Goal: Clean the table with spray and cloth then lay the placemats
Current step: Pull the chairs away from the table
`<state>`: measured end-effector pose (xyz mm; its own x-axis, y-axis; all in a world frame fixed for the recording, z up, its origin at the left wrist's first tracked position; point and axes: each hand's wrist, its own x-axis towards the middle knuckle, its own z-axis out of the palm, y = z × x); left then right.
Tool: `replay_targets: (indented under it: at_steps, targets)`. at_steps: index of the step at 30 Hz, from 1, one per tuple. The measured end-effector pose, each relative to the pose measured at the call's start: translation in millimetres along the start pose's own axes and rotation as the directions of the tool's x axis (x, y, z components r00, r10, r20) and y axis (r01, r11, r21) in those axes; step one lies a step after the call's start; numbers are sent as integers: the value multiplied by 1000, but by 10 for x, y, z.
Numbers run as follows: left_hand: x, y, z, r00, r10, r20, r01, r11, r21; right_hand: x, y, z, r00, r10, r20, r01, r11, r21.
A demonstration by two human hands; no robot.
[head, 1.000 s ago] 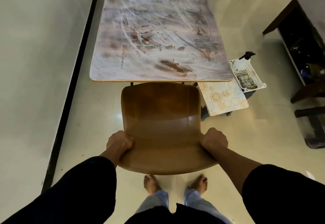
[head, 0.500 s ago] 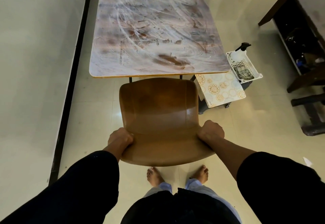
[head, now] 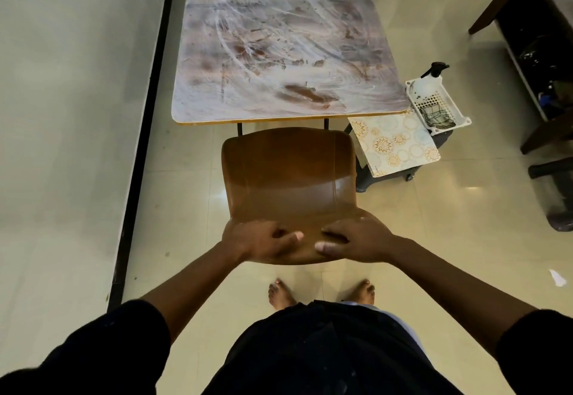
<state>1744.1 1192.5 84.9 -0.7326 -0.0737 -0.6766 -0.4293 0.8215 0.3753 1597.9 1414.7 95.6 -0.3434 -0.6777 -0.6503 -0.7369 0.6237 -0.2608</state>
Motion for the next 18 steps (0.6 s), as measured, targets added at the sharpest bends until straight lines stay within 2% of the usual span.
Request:
replay_targets:
  at_steps: [3, 6, 10, 18]
  targets:
    - [-214, 57, 174, 988, 130, -88, -106, 966, 237, -199, -21, 94, 995, -95, -34, 89, 985, -147]
    - [-223, -11, 312, 972, 176, -154, -109, 924, 366, -195, -43, 196, 982, -100, -162, 59, 968, -243]
    - [-215, 76, 346, 977, 137, -162, -66, 923, 378, -215, -118, 219, 966, -82, -244, 14, 963, -269]
    - [-169, -18, 250, 989, 126, -78, -88, 924, 371, -142, -167, 223, 952, -72, -296, -1, 971, -239]
